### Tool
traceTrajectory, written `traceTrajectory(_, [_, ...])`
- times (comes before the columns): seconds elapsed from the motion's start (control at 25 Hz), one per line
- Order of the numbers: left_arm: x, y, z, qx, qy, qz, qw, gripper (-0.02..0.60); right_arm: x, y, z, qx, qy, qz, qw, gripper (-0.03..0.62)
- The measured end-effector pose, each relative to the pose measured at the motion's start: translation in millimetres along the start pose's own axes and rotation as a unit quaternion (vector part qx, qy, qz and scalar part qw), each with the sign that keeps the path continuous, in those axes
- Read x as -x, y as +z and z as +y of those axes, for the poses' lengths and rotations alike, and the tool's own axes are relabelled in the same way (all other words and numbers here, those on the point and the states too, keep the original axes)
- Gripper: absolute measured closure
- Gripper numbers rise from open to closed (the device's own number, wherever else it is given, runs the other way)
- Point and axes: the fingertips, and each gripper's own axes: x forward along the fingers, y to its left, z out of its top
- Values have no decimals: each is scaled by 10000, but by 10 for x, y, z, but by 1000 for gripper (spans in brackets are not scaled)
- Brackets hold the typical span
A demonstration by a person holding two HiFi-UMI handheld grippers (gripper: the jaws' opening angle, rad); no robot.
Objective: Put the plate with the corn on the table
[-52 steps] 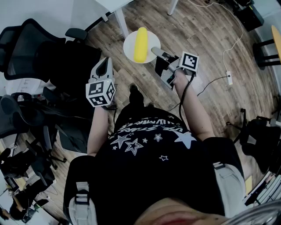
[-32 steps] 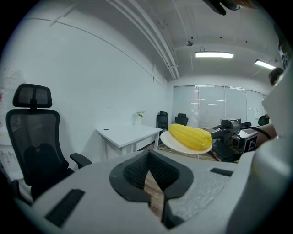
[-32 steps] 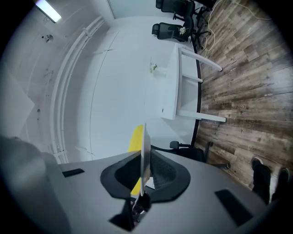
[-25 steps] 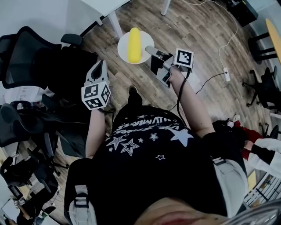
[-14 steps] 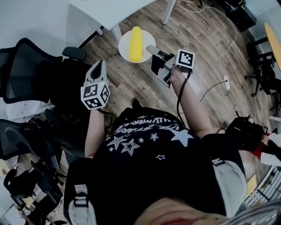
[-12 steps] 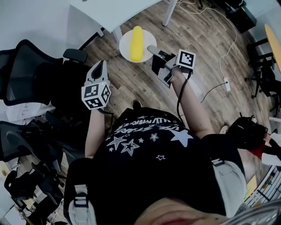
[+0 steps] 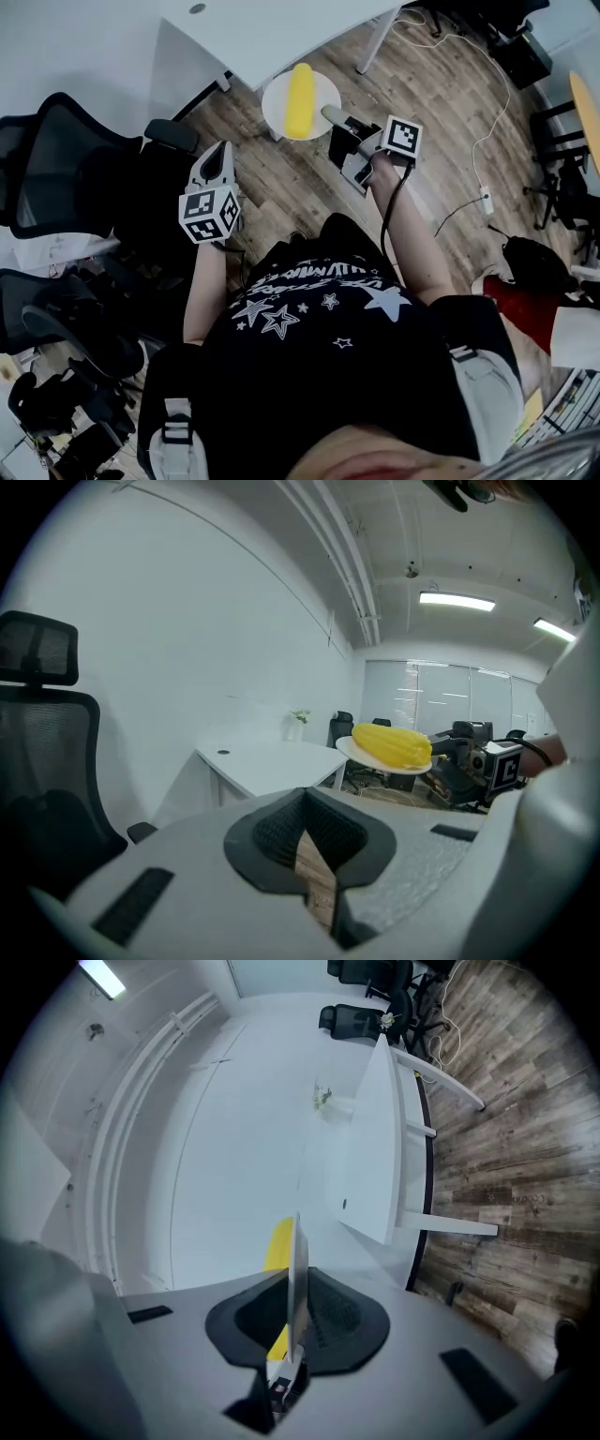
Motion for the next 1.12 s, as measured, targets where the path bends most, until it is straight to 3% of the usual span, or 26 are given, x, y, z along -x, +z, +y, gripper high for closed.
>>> traceTrajectory(0.36, [-285, -128, 88, 43, 192, 74, 9998, 575, -172, 242, -287, -111, 55, 116, 9999, 554])
traceTrajectory(0.64, [-1221, 186, 137, 208, 506, 269, 9981, 575, -730, 1170, -406, -166, 159, 511, 9984, 554])
traceTrajectory(1.12, [-2578, 786, -239, 114, 967, 251, 9949, 575, -1137, 2676, -646, 50, 209, 1264, 9917, 554])
